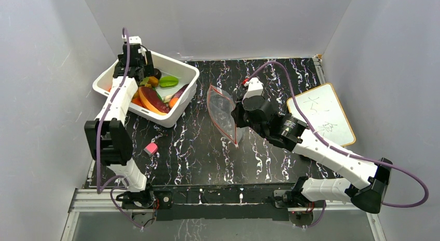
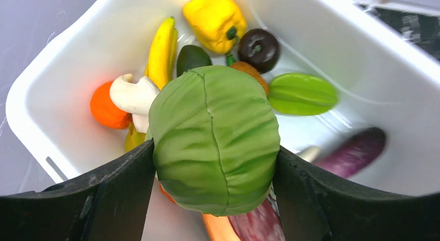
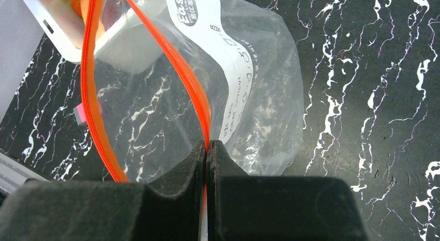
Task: Place the food in the zip-top bag and seal the zipper
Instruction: Pick up the fake vegetable from the bin, then place the fake vegetable in the zipper food storage bag.
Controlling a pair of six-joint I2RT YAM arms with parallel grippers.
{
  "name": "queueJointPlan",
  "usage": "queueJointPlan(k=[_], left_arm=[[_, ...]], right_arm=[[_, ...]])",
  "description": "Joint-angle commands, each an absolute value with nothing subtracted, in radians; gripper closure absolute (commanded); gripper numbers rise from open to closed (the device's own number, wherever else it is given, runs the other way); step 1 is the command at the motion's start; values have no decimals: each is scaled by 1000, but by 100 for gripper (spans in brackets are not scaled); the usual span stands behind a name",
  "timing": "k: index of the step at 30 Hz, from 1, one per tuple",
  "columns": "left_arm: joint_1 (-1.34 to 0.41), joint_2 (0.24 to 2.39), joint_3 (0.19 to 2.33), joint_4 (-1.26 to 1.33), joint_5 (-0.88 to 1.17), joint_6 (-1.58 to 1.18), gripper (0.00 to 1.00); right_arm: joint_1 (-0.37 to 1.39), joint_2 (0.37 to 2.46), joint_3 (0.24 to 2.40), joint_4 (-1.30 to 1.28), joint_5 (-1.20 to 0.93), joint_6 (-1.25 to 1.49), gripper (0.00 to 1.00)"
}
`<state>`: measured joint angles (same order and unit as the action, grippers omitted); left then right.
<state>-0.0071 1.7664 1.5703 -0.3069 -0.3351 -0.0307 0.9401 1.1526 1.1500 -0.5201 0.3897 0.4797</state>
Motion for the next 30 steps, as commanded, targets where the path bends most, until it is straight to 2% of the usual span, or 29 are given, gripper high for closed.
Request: queueJointPlan(k=[1, 12, 19, 25, 30], left_arm=[[-10, 1620, 1546, -373, -177, -111, 53], [-12, 1307, 1368, -359, 287, -287, 53], [-12, 1207, 1298, -345, 578, -394, 56], [-12, 1121, 1166, -218, 773, -533, 58], [-23, 1082, 1043, 33, 949, -762, 59]], right_arm=[[939, 1115, 1198, -490, 396, 496, 100], [938, 1162, 1222, -547, 474, 496, 100], [938, 1221, 1260, -538, 482, 522, 100], [939, 1284, 1270, -485, 454, 577, 100], [939, 1316, 1257, -431, 470, 621, 100]])
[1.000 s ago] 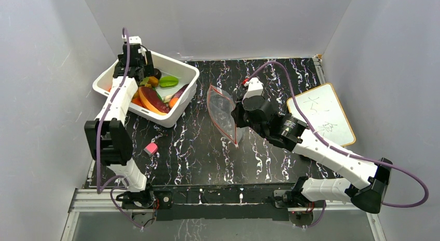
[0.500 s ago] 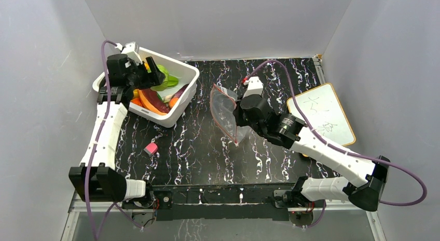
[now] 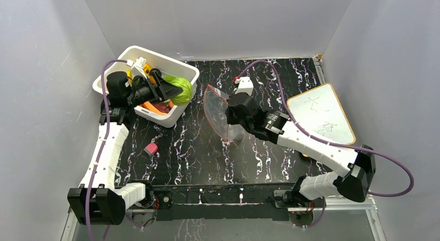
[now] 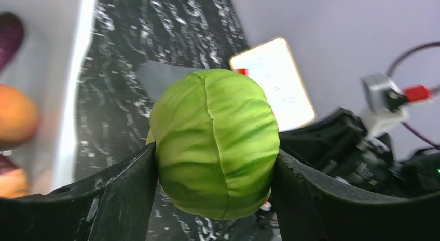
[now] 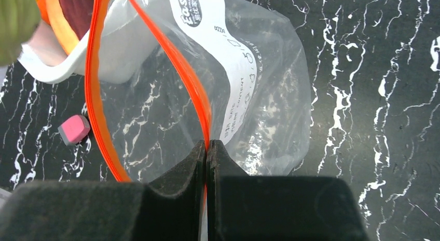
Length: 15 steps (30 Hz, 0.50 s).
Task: Place the food in the zip-top bag and seal the zipper
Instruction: Place the fake vegetable in the zipper food storage bag.
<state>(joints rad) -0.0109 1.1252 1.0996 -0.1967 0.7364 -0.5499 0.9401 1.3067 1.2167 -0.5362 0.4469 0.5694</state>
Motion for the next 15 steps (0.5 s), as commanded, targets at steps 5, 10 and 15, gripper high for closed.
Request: queueJointPlan(k=[5, 10, 15], left_arm=[[-76, 1074, 944, 299, 1019, -987, 59], [-122, 1065, 916, 372, 1002, -1045, 59], [-157, 1062, 877, 408, 982, -1061, 59]], right_arm=[[937, 1352, 1273, -399, 452, 676, 100], [936, 1365, 1279, -366, 441, 722, 100], [938, 1356, 1275, -313, 407, 756, 100]])
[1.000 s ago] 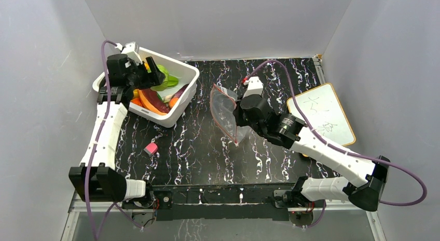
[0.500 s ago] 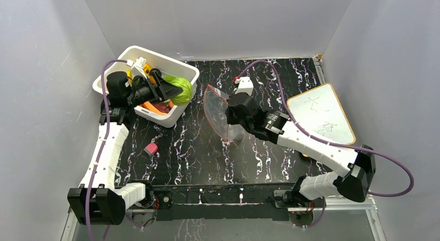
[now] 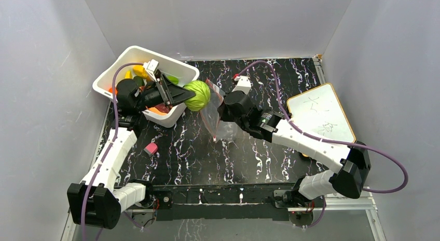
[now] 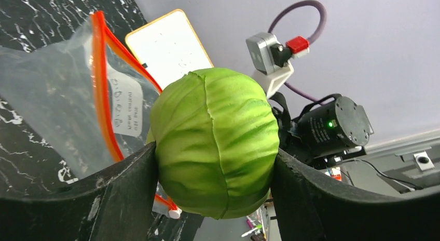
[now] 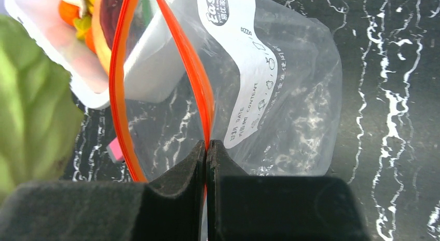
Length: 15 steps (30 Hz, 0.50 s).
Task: Place the food in the zip-top bag and seal the zipper
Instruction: Place the fake vegetable in the zipper food storage bag.
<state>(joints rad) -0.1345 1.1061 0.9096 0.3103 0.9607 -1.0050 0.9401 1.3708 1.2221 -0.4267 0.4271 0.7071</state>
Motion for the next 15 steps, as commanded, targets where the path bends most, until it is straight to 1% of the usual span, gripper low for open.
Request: queueJointPlan(k=[1, 6, 12, 15], left_arm=[[-160, 1062, 867, 406, 976, -1056, 59], [-164, 1069, 851, 347, 951, -1002, 60], [-166, 1064, 901, 119, 859, -847, 60], [-166, 1056, 892, 72, 806, -809, 62]], right_arm=[[937, 1351, 1273, -303, 396, 759, 100], [938, 1316, 1248, -228, 349, 760, 100], [938, 1278, 1198, -152, 309, 738, 100], [938, 1268, 1176, -120, 276, 725, 100]])
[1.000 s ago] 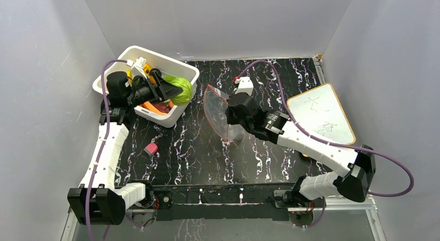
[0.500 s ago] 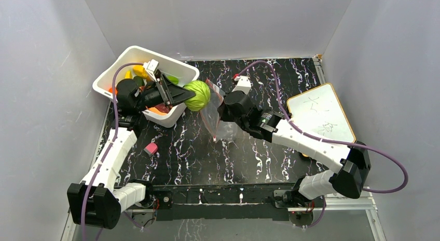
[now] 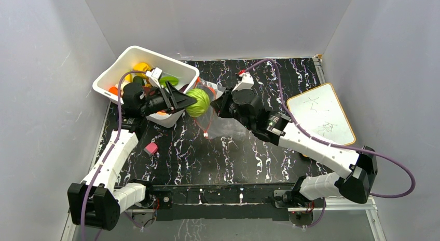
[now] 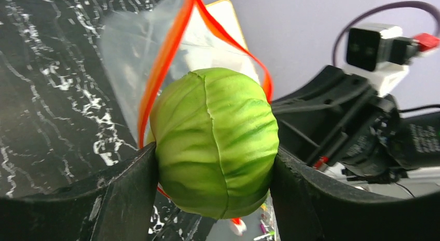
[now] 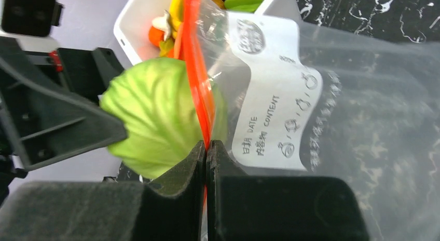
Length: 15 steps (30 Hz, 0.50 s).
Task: Place the food in the zip-top bag and seal the zipper
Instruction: Place the fake vegetable in the zipper food storage bag.
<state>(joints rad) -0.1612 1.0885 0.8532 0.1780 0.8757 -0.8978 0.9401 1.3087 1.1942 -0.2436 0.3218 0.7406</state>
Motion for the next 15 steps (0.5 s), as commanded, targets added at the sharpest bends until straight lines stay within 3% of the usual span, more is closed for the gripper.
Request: queueJointPlan(k=[1, 15], left_arm=[[-166, 1055, 886, 69, 798, -804, 62], [-176, 1139, 920, -33, 764, -782, 61]], right_arm=[[938, 1269, 1172, -112, 262, 724, 100], [938, 1314, 1139, 7, 172, 701, 100]])
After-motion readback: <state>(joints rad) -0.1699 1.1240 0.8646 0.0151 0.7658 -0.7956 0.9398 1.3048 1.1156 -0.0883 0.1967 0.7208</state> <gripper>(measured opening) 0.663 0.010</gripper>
